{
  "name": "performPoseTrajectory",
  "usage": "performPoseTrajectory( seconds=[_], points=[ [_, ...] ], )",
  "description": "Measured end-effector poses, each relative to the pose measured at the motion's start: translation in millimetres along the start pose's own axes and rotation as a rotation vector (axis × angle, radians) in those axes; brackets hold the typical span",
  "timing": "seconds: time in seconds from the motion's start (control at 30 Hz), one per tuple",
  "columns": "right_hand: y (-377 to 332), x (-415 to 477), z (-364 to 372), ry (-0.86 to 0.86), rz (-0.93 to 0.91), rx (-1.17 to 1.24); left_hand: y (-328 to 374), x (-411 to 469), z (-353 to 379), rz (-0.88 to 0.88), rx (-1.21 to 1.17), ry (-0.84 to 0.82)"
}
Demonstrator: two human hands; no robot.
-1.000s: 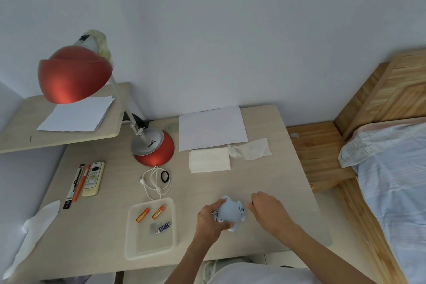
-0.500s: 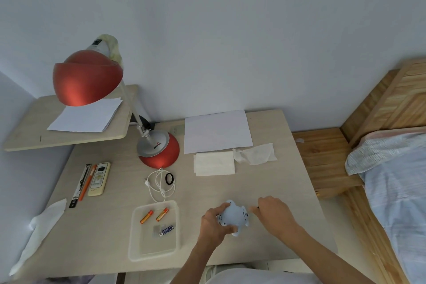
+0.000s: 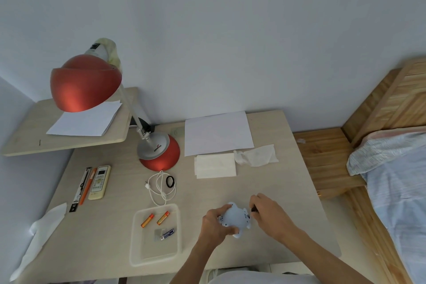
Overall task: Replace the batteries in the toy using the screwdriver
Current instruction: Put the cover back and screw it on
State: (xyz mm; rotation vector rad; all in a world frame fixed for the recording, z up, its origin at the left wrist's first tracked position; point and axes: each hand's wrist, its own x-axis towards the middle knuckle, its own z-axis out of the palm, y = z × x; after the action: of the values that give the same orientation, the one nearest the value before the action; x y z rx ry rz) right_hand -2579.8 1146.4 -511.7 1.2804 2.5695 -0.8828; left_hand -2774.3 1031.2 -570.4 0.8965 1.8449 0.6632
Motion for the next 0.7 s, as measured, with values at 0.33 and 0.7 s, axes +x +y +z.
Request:
performPoseTrajectory(
  seconds=[0.33,0.7],
  points=[
    [8,9,5,0.001,-0.023,-0.079,0,-1,0,0.016,0.002,-0.007],
    [11,8,3,0.042,-0.019,-0.174,1,-3,1,0.016,-0.015,0.004]
  ],
)
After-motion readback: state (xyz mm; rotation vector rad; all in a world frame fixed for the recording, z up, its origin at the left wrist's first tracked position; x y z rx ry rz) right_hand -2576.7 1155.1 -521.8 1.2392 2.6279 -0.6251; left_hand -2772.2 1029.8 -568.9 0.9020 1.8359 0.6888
